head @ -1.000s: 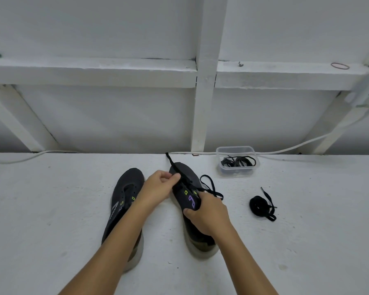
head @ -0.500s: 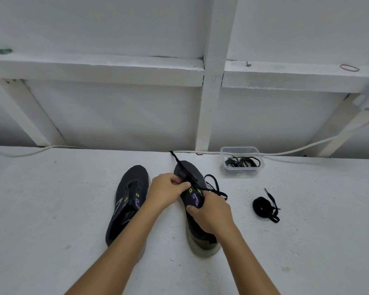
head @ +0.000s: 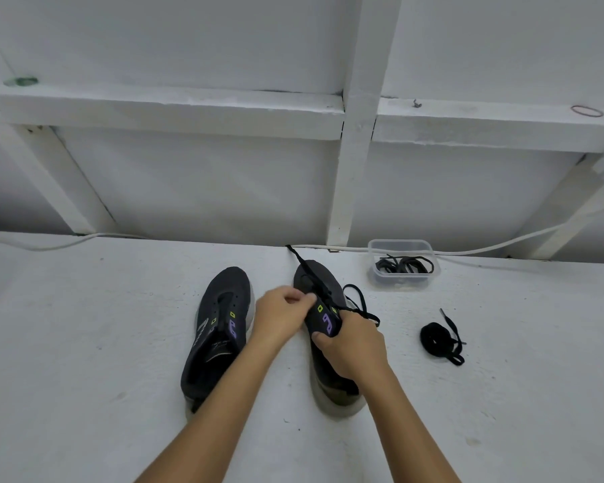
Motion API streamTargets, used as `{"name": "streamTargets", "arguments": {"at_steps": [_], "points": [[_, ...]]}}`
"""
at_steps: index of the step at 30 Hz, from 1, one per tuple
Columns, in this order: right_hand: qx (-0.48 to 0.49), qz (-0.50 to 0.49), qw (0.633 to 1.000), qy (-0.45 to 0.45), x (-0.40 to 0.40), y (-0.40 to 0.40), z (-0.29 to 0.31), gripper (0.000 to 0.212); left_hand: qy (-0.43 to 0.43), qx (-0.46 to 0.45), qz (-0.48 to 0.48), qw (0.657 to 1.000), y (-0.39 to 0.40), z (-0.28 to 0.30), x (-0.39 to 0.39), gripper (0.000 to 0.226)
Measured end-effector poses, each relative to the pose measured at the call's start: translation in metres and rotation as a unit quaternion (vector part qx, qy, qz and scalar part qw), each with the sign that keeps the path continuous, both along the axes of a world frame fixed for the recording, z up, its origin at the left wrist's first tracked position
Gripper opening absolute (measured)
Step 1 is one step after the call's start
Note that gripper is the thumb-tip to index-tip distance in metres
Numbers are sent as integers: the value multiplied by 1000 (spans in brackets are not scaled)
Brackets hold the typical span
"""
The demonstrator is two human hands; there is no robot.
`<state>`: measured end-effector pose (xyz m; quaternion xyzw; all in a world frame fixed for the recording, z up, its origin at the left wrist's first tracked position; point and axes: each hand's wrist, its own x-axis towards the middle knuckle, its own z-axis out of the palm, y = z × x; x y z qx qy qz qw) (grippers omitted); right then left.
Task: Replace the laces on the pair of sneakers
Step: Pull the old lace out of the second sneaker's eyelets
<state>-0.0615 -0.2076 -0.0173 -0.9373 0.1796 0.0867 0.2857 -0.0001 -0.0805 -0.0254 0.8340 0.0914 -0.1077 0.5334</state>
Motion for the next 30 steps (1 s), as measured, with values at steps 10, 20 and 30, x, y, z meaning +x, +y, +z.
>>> {"name": "streamTargets", "arguments": {"at_steps": [10, 20, 30], "points": [[10, -5, 1000, -9, -3, -2, 2, 36, -144, 16, 115, 983, -2, -1, 10, 8], [-5, -3, 1000, -3, -1, 2, 3, 36, 11, -32, 35, 999, -1, -17, -3, 23], [6, -8, 1000, 0, -3, 1, 2, 39, -102, -157, 329, 925, 11, 11, 28, 20]]}}
